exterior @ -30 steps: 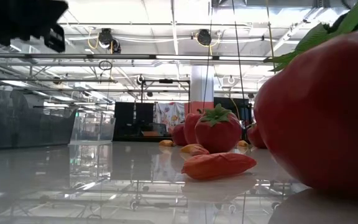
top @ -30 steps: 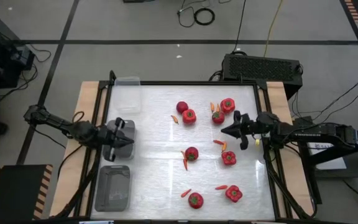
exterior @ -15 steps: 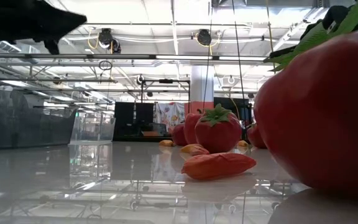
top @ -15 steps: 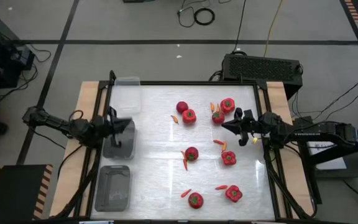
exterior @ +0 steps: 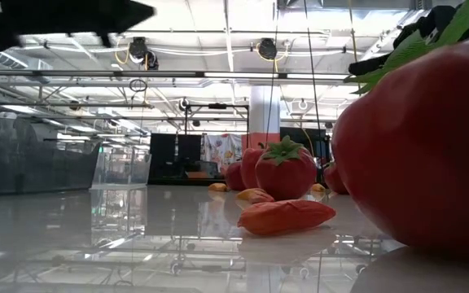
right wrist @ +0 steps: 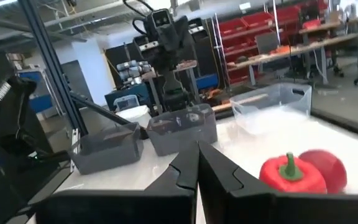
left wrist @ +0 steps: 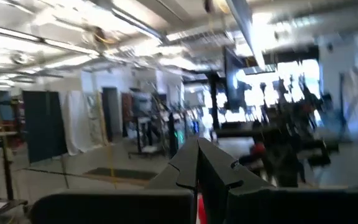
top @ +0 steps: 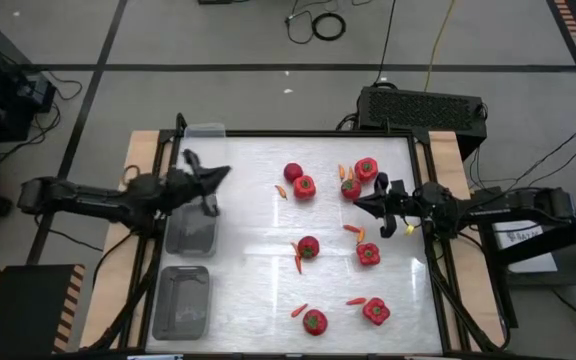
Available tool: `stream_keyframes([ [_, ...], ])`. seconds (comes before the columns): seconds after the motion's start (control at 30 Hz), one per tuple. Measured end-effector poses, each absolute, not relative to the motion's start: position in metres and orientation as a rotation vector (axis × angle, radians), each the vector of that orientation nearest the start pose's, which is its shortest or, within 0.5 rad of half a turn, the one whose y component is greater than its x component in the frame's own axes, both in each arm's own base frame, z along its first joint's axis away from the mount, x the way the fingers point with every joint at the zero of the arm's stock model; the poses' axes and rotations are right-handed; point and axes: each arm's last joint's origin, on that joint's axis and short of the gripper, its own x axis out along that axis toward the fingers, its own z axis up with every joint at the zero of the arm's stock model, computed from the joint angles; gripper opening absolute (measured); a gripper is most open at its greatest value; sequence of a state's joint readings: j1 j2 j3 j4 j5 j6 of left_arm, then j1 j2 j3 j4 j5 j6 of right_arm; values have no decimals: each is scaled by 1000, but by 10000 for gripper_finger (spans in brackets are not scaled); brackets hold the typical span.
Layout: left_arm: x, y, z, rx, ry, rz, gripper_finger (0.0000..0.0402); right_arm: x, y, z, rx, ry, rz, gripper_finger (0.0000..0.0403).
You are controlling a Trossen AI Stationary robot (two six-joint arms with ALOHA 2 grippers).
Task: Sort produce into baskets
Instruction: Put the tomato into the transparent bin
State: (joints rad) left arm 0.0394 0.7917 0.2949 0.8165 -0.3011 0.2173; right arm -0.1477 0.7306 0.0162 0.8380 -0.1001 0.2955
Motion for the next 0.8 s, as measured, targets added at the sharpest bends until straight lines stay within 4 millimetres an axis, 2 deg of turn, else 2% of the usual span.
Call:
stream_keyframes([
  [0.17,215,23,264,203,-165,307,10,149,-19,189,241,-183,-18,0],
  [0.3,249,23,262,230,-55,195,35,156,-16,191,247,-150,6,0],
  [0.57,304,8,258,314,102,63,154,177,-7,196,241,-88,64,0],
  [0.8,348,-24,251,322,294,-64,261,195,5,200,240,4,118,0],
])
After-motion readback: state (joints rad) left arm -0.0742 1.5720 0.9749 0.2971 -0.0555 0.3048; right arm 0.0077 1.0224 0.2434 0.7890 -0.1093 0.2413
